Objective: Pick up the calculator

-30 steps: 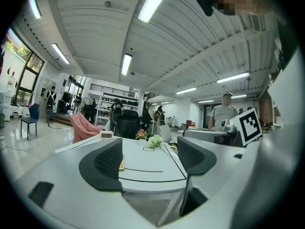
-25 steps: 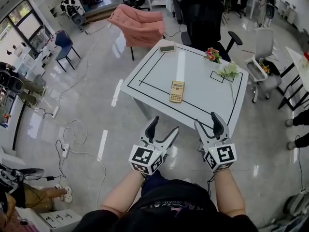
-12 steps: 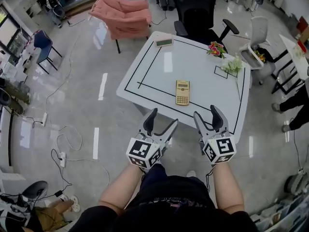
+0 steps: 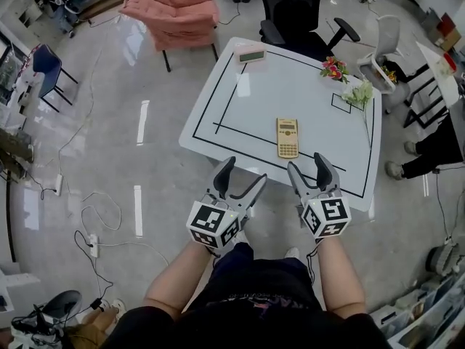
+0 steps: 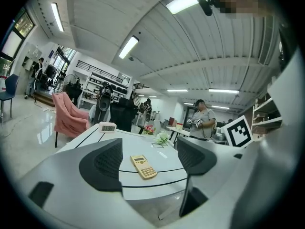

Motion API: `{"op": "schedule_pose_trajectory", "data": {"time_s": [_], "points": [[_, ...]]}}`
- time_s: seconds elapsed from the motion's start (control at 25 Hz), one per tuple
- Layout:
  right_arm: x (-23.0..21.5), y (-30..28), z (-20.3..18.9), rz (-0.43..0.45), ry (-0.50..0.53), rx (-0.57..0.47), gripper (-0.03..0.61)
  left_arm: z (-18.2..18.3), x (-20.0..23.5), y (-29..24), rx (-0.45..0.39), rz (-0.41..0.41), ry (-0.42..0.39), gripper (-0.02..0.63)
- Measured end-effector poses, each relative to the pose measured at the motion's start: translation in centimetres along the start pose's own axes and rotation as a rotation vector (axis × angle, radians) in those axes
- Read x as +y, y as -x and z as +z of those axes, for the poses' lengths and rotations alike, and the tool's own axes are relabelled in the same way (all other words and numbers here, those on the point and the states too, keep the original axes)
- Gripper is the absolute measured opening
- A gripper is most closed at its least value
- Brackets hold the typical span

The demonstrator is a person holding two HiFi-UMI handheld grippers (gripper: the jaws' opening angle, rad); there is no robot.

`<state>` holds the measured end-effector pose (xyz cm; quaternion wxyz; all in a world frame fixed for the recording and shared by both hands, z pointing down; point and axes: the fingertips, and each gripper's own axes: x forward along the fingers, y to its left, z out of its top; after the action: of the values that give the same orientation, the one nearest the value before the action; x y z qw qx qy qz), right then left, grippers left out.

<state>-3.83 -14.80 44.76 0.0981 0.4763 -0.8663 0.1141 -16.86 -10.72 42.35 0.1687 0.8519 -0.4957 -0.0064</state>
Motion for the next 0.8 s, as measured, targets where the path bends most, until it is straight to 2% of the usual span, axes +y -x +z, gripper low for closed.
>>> {"op": "schedule_pose_trajectory", "data": {"time_s": [0.44,0.8], "points": [[1.4,-4.6,-2.7,-0.070,-0.013,0.095,0.308,0.1,4.3,0.3,0.025,-0.053,0.022,0.348],[1.1,-6.4,-4.6,-0.111,-0.012,0.164,0.311,0.0,6.0,0.6,0.023,-0.052,0.055,0.348]]}}
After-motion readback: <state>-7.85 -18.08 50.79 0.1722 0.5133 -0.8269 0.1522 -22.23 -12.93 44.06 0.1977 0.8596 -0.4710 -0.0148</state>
